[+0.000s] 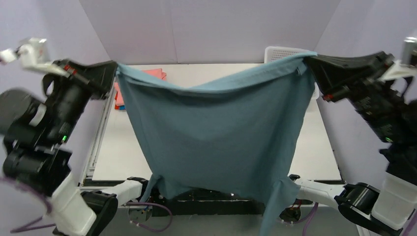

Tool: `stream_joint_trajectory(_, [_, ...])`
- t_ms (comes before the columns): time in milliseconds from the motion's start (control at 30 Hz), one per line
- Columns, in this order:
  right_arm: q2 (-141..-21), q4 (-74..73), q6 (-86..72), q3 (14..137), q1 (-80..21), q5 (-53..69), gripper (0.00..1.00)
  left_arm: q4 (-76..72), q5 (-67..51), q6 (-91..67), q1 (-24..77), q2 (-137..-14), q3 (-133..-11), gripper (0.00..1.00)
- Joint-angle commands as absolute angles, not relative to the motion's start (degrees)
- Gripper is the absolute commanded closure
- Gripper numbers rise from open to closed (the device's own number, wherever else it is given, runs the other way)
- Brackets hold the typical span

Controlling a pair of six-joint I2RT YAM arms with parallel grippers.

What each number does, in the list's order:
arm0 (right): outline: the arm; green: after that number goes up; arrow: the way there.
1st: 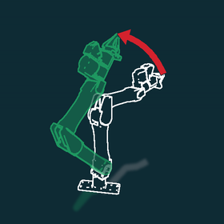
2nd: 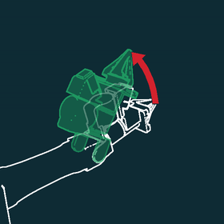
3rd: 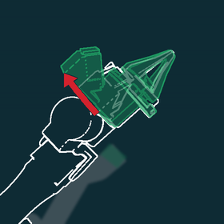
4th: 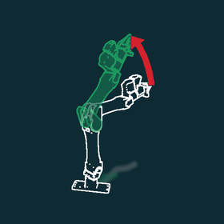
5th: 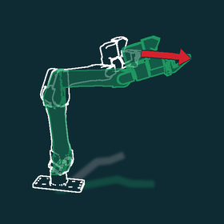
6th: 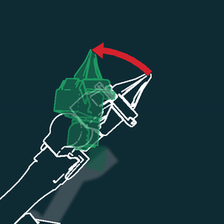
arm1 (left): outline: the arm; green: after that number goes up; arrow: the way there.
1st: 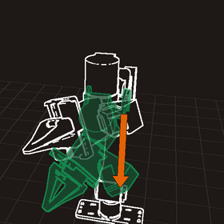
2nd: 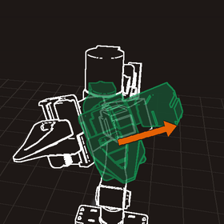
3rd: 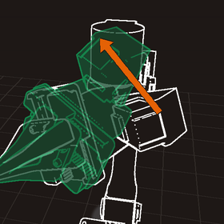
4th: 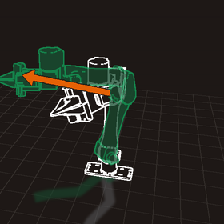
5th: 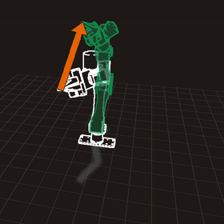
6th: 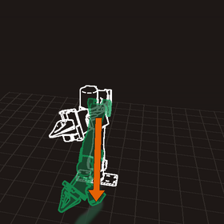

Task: Fold and stack the t-shirts
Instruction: Flatten out the tshirt

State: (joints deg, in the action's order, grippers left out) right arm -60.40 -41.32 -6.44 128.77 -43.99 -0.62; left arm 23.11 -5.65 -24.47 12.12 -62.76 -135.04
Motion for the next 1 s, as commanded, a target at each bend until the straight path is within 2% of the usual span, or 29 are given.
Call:
stream_joint_trajectory(0, [-66.4,-29.4,3.0,118.1,-43.8,-30.2,0.99,21.6,4.8,-20.3,11.8,-77.0,-132.0,1.00])
stream_joint_trajectory(67, [-68.4,-25.9,4.7,111.2,-41.2,-34.2,0.99,21.0,9.6,-18.1,11.8,-82.2,-128.5,1.00])
stream_joint_trajectory(233, [-75.6,-17.5,-5.2,94.3,-25.4,-13.5,0.99,24.2,18.1,-15.3,11.8,-100.0,-125.4,1.00])
stream_joint_trajectory(267, [-78.1,-14.4,-5.0,91.5,-24.2,-10.9,0.99,24.9,17.0,-15.0,11.8,-103.5,-125.0,0.96])
stream_joint_trajectory(300, [-81.2,-12.1,-4.8,89.5,-23.4,-8.6,0.99,25.4,15.6,-15.2,11.8,-106.6,-124.3,0.83])
stream_joint_trajectory(333, [-85.0,-10.7,-5.4,88.9,-22.6,-6.4,0.99,25.7,14.9,-15.6,11.8,-109.5,-123.6,0.78])
stream_joint_trajectory(400, [-93.7,-10.8,-6.4,91.2,-21.5,-3.6,0.98,28.4,15.7,-17.2,11.8,-115.1,-123.9,0.75])
stream_joint_trajectory(433, [-98.2,-12.1,-7.5,93.9,-21.1,-3.1,0.93,29.9,15.9,-18.1,11.7,-117.2,-124.4,0.66])
stream_joint_trajectory(467, [-103.2,-14.6,-7.9,97.7,-20.8,-2.2,0.82,30.5,15.0,-18.0,11.6,-118.9,-124.5,0.53])
stream_joint_trajectory(500, [-107.4,-18.6,-8.0,102.3,-20.8,-2.3,0.48,31.0,13.8,-17.9,11.7,-120.1,-124.7,0.30])
stream_joint_trajectory(533, [-112.9,-23.1,-8.2,107.5,-20.9,-2.7,0.33,31.5,13.5,-18.0,11.8,-120.6,-124.8,0.06])
stream_joint_trajectory(567, [-116.1,-28.3,-8.5,112.8,-20.9,-2.8,0.27,32.0,13.5,-18.2,11.8,-120.7,-124.8,0.02])
stream_joint_trajectory(633, [-118.3,-34.5,-9.2,118.3,-20.9,-2.8,0.21,32.4,12.6,-18.6,11.8,-119.5,-124.3,0.02])
stream_joint_trajectory(700, [-115.8,-32.9,-9.8,114.3,-21.2,-2.0,0.19,32.2,10.7,-19.1,11.9,-117.3,-122.5,0.02])
stream_joint_trajectory(800, [-108.3,-32.9,-11.6,105.1,-22.8,-4.6,0.17,31.3,4.6,-18.7,12.4,-114.1,-118.9,0.02])
stream_joint_trajectory(967, [-90.6,-34.9,-24.1,80.5,-28.4,-8.6,0.15,26.4,-9.0,-18.6,13.1,-111.3,-108.9,0.02])
